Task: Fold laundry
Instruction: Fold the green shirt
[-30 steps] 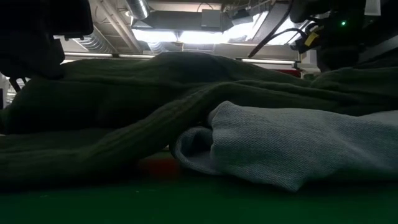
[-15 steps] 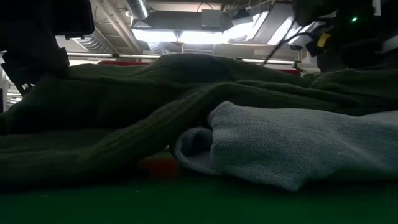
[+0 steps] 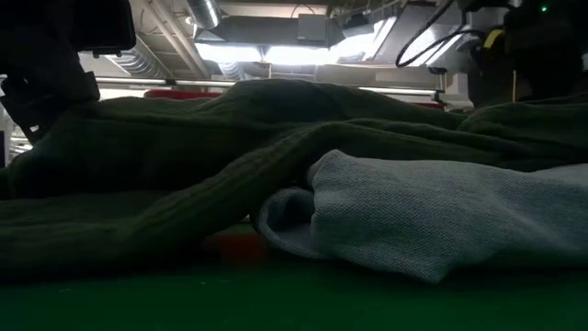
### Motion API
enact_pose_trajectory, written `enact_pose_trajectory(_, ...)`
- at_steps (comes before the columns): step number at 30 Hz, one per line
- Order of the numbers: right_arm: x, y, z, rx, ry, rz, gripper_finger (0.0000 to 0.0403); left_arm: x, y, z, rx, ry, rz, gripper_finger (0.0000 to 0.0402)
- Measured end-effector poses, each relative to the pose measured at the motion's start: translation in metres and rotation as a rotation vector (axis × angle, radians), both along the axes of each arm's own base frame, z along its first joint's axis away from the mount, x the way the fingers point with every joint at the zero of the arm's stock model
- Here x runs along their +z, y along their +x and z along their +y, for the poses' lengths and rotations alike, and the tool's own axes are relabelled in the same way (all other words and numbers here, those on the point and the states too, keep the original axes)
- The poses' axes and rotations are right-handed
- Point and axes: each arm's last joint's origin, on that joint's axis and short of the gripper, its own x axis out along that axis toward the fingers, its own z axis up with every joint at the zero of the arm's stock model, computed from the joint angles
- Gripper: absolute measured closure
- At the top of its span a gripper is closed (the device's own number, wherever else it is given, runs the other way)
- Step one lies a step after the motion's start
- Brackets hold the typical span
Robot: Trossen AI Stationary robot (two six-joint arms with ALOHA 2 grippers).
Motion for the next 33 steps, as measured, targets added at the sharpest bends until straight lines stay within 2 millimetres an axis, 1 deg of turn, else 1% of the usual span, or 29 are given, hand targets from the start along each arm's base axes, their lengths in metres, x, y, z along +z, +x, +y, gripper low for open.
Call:
enact_pose_trajectory(2, -0.012, 0.001, 0.003, 0.000, 0.087, -0.013, 0.0221, 0.000, 0.000, 0.000, 0.000, 0.000, 0.000, 0.0270)
enact_pose_trajectory(4, -0.020, 0.001, 0.004, 0.001, 0.127, -0.027, 0.0221, 0.000, 0.000, 0.000, -0.001, 0.000, 0.000, 0.0270)
enact_pose_trajectory(8, -0.035, 0.002, 0.004, 0.001, 0.123, -0.028, 0.0221, 0.000, 0.000, 0.000, 0.000, 0.000, 0.000, 0.0270)
enact_pose_trajectory(12, -0.039, 0.000, 0.003, 0.001, 0.118, -0.018, 0.0226, 0.000, 0.000, 0.000, 0.001, -0.002, 0.000, 0.0270)
enact_pose_trajectory(14, -0.038, 0.000, 0.003, 0.005, 0.118, -0.020, 0.0246, 0.000, 0.000, 0.000, 0.001, -0.002, 0.000, 0.0270)
enact_pose_trajectory(17, -0.037, 0.000, 0.003, 0.013, 0.118, -0.029, 0.0307, 0.000, 0.000, 0.000, 0.001, -0.002, 0.000, 0.0270)
enact_pose_trajectory(19, -0.033, 0.001, 0.003, 0.014, 0.110, -0.042, 0.0360, 0.000, 0.000, 0.000, 0.001, -0.002, 0.000, 0.0270)
enact_pose_trajectory(20, -0.029, 0.003, 0.003, 0.017, 0.103, -0.058, 0.0381, 0.000, 0.000, 0.000, 0.001, -0.002, 0.000, 0.0270)
enact_pose_trajectory(21, -0.024, 0.005, 0.003, 0.020, 0.097, -0.078, 0.0390, 0.000, 0.000, 0.000, 0.001, -0.002, 0.000, 0.0270)
enact_pose_trajectory(26, 0.011, 0.015, 0.002, 0.047, 0.055, -0.215, 0.0372, 0.000, 0.000, 0.000, 0.000, 0.000, 0.000, 0.0270)
enact_pose_trajectory(28, 0.024, 0.018, 0.002, 0.054, 0.038, -0.263, 0.0376, 0.000, 0.000, 0.000, 0.000, 0.000, 0.000, 0.0270)
enact_pose_trajectory(30, 0.034, 0.019, 0.001, 0.065, 0.014, -0.292, 0.0390, 0.000, 0.000, 0.000, 0.000, 0.000, 0.000, 0.0270)
enact_pose_trajectory(33, 0.043, 0.020, 0.000, 0.062, -0.015, -0.323, 0.0396, 0.000, 0.000, 0.000, 0.000, 0.000, 0.000, 0.0270)
